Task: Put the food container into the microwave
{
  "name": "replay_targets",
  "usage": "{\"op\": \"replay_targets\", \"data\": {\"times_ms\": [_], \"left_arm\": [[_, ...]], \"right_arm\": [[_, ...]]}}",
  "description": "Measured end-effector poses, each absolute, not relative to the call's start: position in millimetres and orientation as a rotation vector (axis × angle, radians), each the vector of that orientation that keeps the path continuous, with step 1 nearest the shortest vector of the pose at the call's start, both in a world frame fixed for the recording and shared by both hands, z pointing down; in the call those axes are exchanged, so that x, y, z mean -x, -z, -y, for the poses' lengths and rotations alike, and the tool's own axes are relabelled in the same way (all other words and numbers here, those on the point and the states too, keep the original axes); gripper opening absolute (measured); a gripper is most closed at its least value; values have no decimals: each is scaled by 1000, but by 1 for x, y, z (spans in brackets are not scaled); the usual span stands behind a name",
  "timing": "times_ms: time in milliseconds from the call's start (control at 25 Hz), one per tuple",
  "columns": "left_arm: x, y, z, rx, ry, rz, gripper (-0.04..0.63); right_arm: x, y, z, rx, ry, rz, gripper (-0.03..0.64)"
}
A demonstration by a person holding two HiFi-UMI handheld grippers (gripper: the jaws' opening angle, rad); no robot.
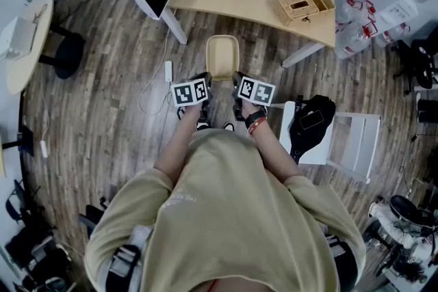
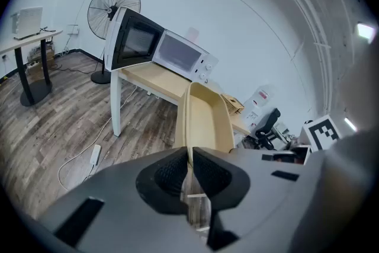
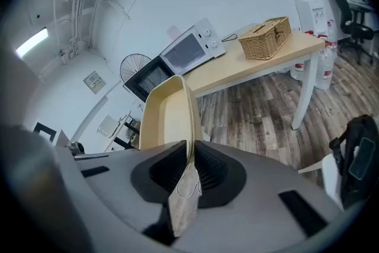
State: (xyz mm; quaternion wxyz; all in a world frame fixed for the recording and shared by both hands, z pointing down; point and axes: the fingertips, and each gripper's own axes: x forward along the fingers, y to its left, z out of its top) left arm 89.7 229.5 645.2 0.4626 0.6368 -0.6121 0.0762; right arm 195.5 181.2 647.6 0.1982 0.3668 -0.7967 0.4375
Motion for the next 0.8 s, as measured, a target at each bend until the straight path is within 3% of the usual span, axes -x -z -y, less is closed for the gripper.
{"op": "replay_targets", "data": {"times_ms": [800], "left_arm": [[9, -681, -283, -1332, -10, 1623, 46]], "right_arm": [[-79, -685, -203, -783, -1179, 2203, 55]]}}
